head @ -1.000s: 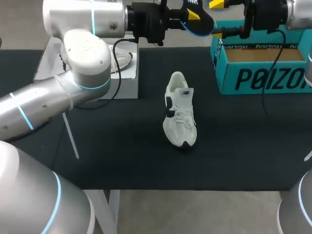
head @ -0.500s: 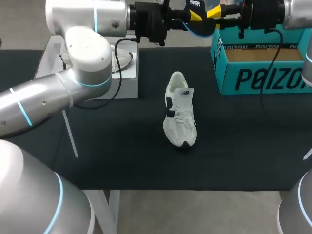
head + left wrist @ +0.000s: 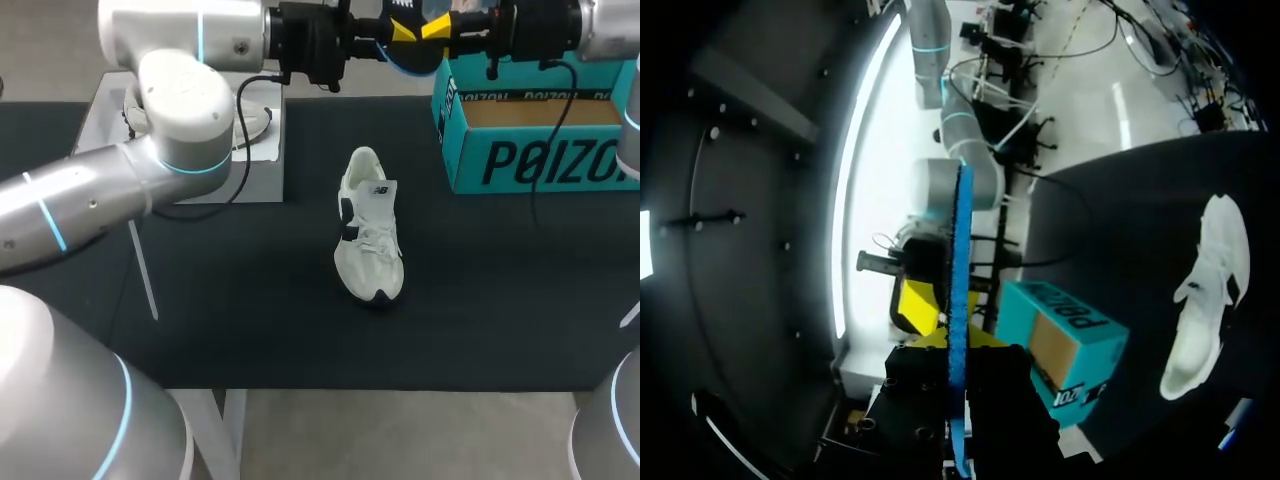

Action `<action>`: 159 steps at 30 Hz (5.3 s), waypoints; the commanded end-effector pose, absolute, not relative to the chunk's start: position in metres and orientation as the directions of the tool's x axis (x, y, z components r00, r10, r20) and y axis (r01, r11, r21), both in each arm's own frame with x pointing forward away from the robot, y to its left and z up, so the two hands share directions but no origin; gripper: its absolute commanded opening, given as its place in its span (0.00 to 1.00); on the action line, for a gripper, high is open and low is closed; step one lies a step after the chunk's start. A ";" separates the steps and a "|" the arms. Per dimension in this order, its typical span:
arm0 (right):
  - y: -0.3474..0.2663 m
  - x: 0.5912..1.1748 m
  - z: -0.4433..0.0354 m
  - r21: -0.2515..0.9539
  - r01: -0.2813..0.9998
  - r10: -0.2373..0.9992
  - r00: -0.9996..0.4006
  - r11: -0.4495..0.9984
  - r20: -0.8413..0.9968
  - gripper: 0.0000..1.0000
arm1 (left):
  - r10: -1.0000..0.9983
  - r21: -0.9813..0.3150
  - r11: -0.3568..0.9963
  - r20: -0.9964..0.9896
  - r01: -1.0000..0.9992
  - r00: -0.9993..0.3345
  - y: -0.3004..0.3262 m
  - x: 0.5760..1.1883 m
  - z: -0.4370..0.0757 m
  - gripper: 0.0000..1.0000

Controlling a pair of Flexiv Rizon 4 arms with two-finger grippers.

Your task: Take the shoe out of the shoebox, open the shoe tongue, remove and reinsert the insole, then place the shoe into the shoebox

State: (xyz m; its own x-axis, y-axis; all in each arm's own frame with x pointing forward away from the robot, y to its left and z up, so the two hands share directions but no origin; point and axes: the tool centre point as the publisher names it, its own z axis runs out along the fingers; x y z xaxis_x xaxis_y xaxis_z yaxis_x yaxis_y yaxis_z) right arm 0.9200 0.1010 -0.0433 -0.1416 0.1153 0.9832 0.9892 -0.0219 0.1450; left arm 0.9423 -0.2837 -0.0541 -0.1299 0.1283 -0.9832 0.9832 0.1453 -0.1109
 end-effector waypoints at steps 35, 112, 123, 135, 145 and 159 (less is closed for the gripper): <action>0.083 0.950 -0.046 0.420 0.897 0.299 -0.366 -0.140 0.881 0.00 | 0.048 -0.714 0.464 -0.571 0.524 -0.820 -0.206 0.994 -0.053 1.00; 0.097 0.952 -0.036 0.486 0.865 0.278 -0.440 -0.125 0.854 0.00 | 0.166 -0.432 0.594 -0.759 0.678 -0.629 -0.101 0.951 -0.132 1.00; 0.103 0.974 -0.053 0.697 0.712 0.361 -0.673 0.083 0.645 0.00 | 0.166 -0.432 0.594 -0.759 0.678 -0.629 -0.101 0.951 -0.132 1.00; 0.109 0.979 -0.054 0.742 0.652 0.374 -0.733 0.152 0.568 0.00 | 0.166 -0.432 0.594 -0.759 0.678 -0.629 -0.101 0.951 -0.132 1.00; 0.122 0.982 -0.100 0.807 0.557 0.392 -0.798 0.195 0.457 0.00 | 0.166 -0.432 0.594 -0.759 0.678 -0.629 -0.101 0.951 -0.132 1.00; 0.121 0.980 -0.104 0.799 0.576 0.394 -0.784 0.175 0.479 0.00 | 0.166 -0.432 0.594 -0.759 0.678 -0.629 -0.101 0.951 -0.132 1.00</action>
